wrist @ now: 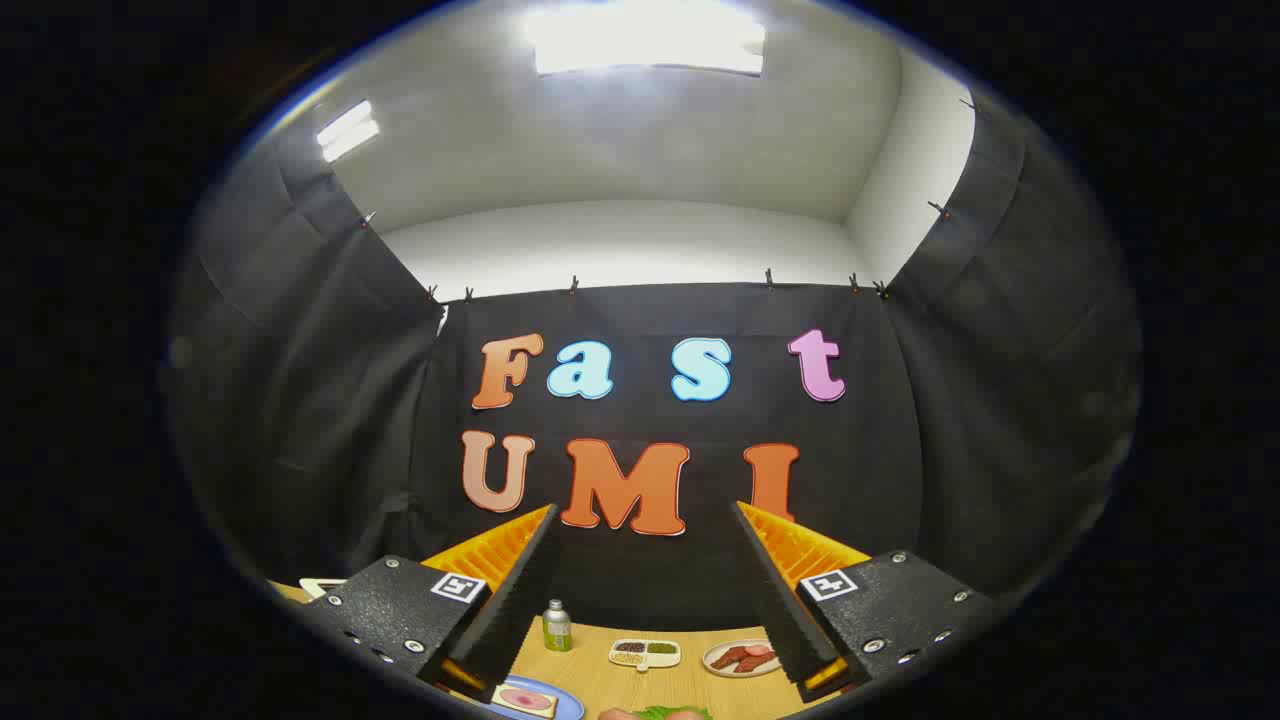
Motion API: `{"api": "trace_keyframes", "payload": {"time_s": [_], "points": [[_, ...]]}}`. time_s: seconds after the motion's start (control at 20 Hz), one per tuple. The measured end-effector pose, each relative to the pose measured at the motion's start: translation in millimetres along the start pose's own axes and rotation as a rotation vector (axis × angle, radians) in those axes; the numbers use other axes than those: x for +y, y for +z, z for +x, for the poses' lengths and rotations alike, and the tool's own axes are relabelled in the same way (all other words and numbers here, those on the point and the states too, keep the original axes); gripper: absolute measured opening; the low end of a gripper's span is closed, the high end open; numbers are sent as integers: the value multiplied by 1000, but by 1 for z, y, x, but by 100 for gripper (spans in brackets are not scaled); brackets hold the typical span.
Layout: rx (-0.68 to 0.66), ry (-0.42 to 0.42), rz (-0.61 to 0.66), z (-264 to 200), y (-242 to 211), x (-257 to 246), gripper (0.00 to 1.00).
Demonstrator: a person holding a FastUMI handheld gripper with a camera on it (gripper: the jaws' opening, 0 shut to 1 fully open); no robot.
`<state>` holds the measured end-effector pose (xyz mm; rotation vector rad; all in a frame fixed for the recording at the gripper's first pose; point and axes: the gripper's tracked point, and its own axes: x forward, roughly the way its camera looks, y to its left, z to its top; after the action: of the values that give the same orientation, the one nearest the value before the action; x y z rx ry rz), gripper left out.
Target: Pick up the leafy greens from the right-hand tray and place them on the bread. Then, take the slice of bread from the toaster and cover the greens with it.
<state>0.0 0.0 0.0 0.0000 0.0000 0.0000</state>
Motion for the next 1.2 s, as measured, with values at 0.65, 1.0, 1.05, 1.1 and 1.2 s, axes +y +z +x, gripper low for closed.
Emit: {"api": "trace_keyframes", "payload": {"time_s": [0.65,1.0,1.05,1.1,1.2], "points": [[11,37,16,2,9,7,98],[53,60,37,8,-6,10,98],[58,67,35,9,-9,12,98],[64,73,33,7,-12,13,98],[82,103,37,8,-20,18,98]]}}
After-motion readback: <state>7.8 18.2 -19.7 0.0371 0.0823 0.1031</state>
